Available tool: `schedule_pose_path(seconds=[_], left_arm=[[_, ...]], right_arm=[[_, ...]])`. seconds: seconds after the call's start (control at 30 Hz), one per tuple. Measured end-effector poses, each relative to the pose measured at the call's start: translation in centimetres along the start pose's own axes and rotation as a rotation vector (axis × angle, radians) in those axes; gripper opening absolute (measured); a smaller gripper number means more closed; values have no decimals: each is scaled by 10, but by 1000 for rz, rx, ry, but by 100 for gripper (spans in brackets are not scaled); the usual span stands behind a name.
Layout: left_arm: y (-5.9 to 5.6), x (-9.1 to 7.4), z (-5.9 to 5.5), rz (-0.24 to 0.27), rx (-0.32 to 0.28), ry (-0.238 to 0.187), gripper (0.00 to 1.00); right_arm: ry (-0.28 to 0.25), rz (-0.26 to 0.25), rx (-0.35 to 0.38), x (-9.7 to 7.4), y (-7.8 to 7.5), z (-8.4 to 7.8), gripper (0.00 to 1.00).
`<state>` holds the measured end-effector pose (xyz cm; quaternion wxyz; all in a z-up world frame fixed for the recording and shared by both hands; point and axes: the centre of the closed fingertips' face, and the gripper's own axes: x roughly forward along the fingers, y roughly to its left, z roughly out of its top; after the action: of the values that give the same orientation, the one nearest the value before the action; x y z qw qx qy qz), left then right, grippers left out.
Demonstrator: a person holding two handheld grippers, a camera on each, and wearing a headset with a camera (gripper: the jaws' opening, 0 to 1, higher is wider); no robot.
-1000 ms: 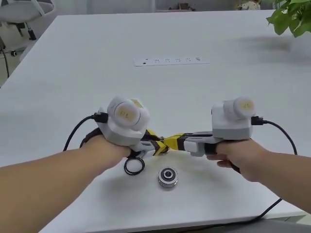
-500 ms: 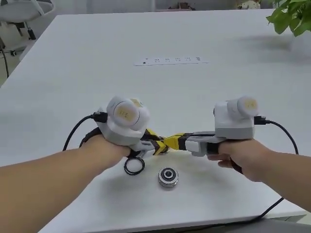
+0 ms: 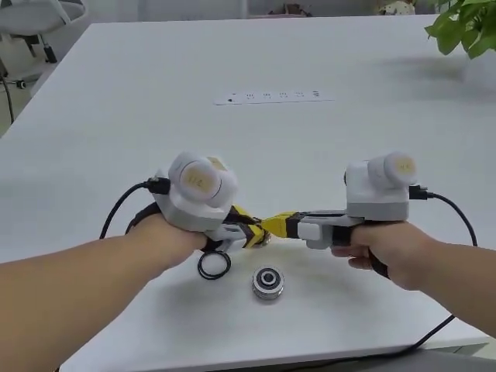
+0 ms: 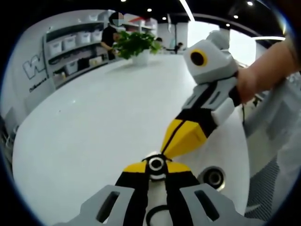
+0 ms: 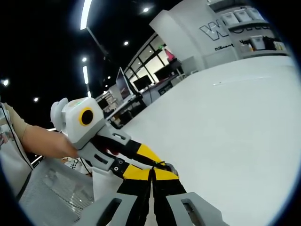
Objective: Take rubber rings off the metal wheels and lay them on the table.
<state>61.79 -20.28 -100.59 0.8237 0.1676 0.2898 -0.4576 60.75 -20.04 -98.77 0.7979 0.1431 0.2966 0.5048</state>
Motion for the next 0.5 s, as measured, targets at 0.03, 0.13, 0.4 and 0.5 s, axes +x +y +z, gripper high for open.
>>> schedule_pose_path(seconds=[0.03,0.13,0.4,0.5], left_arm=[[0,0,0,-2,0,-1,13],[0,0,0,-10,1,-2,13],[0,-2,0,-22,8,1,15],[0,-6,2,-26,-2,-11,16]], right_arm=[[5,-6,1,0,-1,-1,0],[10,-21,-8,1,-3,-2,0],[16,-31,-5,0,-6,-4,0],[17,-31,-2,0,-6,-4,0]])
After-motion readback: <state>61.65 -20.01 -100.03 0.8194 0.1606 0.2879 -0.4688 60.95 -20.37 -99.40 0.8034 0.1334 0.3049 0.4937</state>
